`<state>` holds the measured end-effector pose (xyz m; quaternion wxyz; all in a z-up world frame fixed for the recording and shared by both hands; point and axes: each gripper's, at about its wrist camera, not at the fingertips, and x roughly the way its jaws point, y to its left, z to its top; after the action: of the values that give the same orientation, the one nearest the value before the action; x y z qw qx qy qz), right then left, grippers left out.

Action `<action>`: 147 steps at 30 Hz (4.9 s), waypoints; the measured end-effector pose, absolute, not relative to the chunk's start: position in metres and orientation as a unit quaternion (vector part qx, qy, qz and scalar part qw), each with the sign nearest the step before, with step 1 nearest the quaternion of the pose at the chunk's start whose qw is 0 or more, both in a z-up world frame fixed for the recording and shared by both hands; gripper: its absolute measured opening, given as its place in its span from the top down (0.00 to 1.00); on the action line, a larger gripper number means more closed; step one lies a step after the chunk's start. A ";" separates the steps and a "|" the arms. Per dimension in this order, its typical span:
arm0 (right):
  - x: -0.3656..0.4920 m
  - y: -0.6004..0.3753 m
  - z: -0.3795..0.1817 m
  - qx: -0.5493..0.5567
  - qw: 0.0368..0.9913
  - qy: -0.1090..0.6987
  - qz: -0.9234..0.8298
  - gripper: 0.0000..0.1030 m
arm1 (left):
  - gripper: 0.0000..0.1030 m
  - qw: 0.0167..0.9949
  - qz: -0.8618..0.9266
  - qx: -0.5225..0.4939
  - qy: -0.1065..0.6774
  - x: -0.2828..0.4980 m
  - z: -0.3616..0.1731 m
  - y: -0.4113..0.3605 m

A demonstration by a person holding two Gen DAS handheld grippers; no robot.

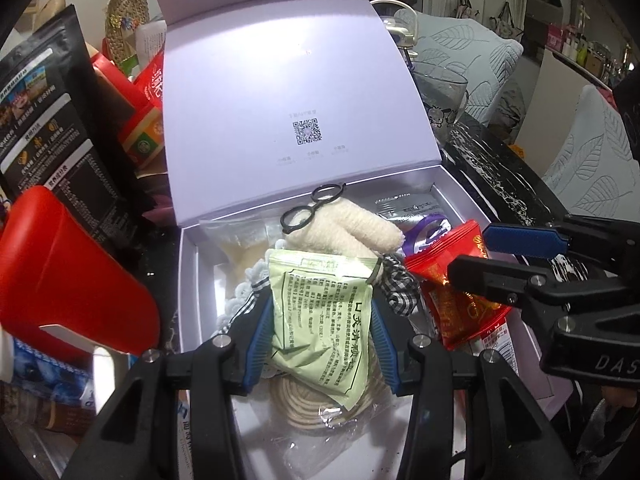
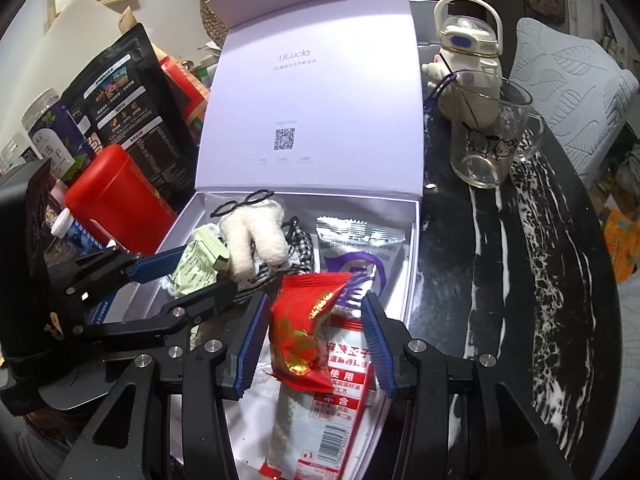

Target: Organize soft objects

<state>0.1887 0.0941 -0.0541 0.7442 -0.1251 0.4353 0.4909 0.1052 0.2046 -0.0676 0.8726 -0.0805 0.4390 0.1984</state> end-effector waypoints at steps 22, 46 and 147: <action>0.169 0.077 -0.020 -0.125 0.764 0.403 0.488 0.55 | 0.23 0.873 0.229 -0.117 0.414 0.082 -0.042 0.210; 0.106 0.027 0.095 -0.119 0.817 0.255 0.503 0.46 | 0.23 0.917 0.287 -0.061 0.270 0.008 0.091 0.171; -0.012 -0.128 0.013 -0.105 0.877 0.261 0.389 0.17 | 0.03 0.935 0.224 -0.076 0.265 -0.108 0.009 0.046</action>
<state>-0.0125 -0.1280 0.0126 0.8772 -0.1046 0.2614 0.3890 -0.1078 0.0456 0.0089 0.9348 -0.0756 0.2649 0.2243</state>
